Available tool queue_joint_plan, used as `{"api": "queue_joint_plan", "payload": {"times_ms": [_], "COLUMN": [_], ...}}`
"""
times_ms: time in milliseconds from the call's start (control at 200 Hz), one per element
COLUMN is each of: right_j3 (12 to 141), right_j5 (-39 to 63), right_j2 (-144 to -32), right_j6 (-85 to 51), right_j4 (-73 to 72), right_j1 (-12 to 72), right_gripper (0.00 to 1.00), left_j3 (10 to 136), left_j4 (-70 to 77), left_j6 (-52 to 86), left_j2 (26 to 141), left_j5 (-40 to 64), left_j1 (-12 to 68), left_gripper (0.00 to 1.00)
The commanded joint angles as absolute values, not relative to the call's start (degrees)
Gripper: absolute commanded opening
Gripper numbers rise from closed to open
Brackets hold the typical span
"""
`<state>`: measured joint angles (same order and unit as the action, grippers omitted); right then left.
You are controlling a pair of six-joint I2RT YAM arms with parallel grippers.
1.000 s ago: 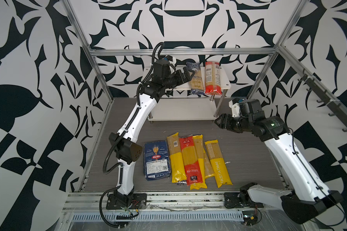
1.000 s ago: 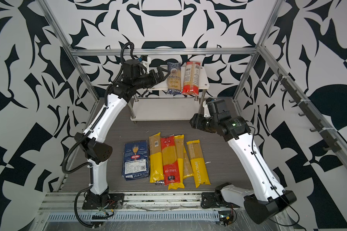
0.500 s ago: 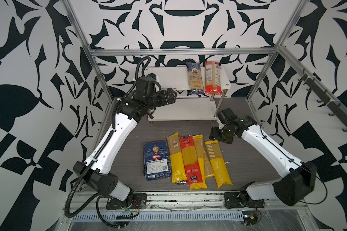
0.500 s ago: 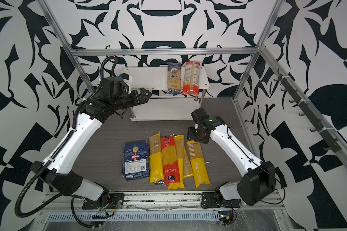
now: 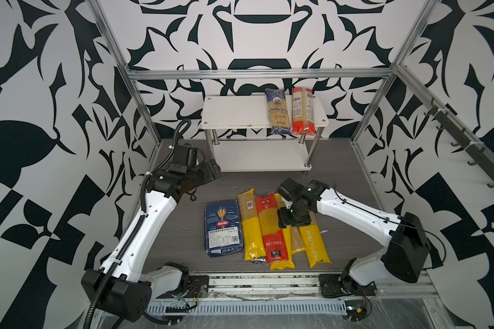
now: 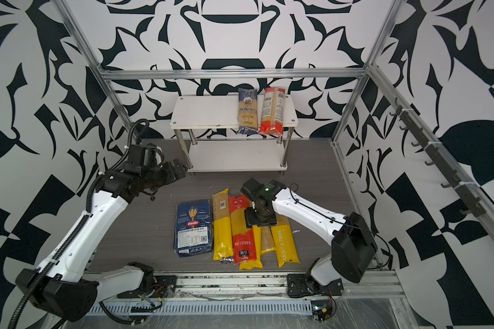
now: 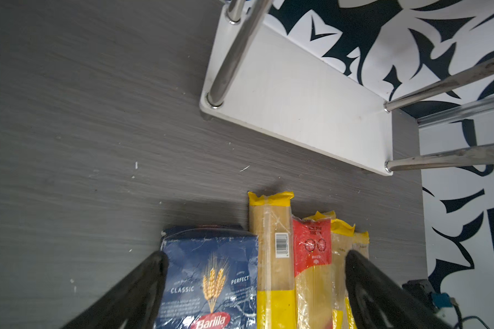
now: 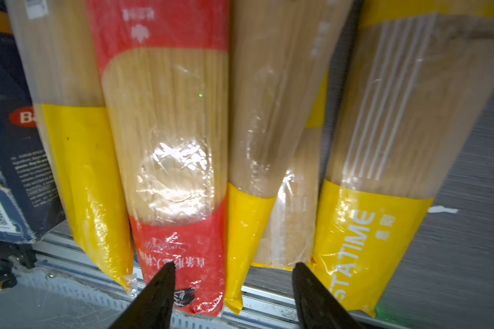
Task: Arrange pasta packages on shelves
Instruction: Move the pasta bags to the center of the table.
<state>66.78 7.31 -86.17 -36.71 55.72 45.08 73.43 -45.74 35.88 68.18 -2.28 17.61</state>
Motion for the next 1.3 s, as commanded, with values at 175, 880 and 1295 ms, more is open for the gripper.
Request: {"api": "queue_joint_plan", "payload": {"times_ms": [175, 880, 1295], "right_j3": [70.0, 80.9, 94.7], "right_j5": [15.2, 18.4, 15.2], "right_j2": [-90.3, -109.8, -124.5], "right_j6": [-36.1, -41.3, -43.4], "right_j4": [44.7, 40.8, 48.0], "right_j1": [50.5, 61.1, 62.5], "right_gripper": [0.67, 0.66, 0.67], "left_j3": [69.0, 68.8, 68.1], "left_j4": [-55.3, -63.4, -61.9], "left_j6": [41.7, 37.9, 33.6], "left_j2": [59.4, 49.2, 45.6], "left_j5": [-4.9, -7.5, -6.5], "left_j1": [16.5, 16.6, 16.6], "left_gripper": [0.99, 0.99, 0.99]}}
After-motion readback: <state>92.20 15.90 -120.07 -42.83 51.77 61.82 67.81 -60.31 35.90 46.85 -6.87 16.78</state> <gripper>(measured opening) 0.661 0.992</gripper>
